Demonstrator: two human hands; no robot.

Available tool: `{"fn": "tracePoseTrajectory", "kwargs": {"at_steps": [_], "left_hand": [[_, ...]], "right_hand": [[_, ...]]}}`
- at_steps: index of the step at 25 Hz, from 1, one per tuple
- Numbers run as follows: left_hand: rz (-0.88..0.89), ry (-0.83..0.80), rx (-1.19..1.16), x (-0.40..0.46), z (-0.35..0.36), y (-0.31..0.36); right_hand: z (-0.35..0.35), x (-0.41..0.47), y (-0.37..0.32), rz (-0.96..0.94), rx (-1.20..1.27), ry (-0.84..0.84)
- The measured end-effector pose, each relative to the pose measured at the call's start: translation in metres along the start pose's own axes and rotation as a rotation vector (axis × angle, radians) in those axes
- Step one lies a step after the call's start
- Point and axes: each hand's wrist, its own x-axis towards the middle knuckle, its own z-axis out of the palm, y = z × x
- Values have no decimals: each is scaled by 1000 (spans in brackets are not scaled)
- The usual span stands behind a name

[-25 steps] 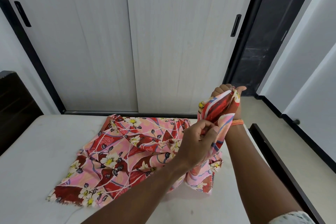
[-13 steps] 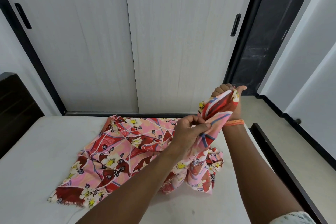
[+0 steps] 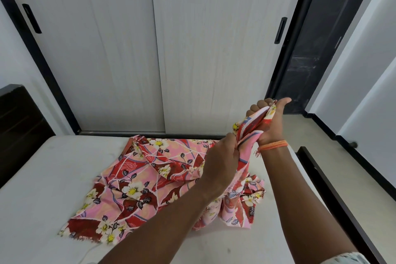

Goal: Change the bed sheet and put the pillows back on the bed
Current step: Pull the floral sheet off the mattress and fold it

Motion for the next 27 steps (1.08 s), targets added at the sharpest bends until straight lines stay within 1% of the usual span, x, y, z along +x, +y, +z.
{"fn": "tracePoseTrajectory", "kwargs": {"at_steps": [1,2,3,4,5,6,7,8,9,10,11,12,13,15,18,21,22,23,24,27], "left_hand": [[13,14,37,-2,1,-1],[19,25,71,-4,0,-4],[15,30,88,-3,-1,-9],[-7,23,89,-2,-5,-15],[-42,5,52,0,-8,-21],[-85,-46,-25,3,-12,-26],[-124,-133,-116,5,-15,-31],[-157,-255,-181,6,-16,-33],[-170,-387,-229,4,-16,-33],[-149,-489,-257,1,-13,-28],[-73,-542,-274,-3,-6,-24],[19,-546,-265,-7,1,-18],[103,-518,-260,-10,12,-14],[164,-409,-277,-13,30,-4],[107,-249,-335,-3,45,0],[-6,-189,-399,32,43,4],[-34,-224,-415,48,44,7],[-33,-304,-414,65,48,12],[-11,-438,-413,79,54,18],[8,-955,-515,100,76,41]], "right_hand": [[4,-1,0,-46,-84,46],[7,-2,-3,-150,-244,93],[7,0,-7,-336,-506,124],[7,2,-11,-548,-793,97],[7,4,-16,-734,-1078,15],[10,4,-21,-855,-1334,-93],[12,3,-27,-946,-1531,-202],[15,1,-35,-1053,-1674,-307],[17,0,-44,-1171,-1761,-401],[19,-1,-55,-1273,-1802,-474],[21,-3,-68,-1351,-1808,-517],[21,-5,-81,-1404,-1804,-518],[18,-8,-95,-1439,-1810,-484],[3,-16,-118,-1410,-1843,-361],[-35,-32,-148,-1308,-1878,-199],[-59,-46,-162,-1280,-1842,-140],[-64,-49,-165,-1275,-1838,-114],[-67,-51,-167,-1269,-1835,-87],[-70,-53,-169,-1261,-1830,-67],[-69,-56,-174,-1273,-1820,-33]]}}
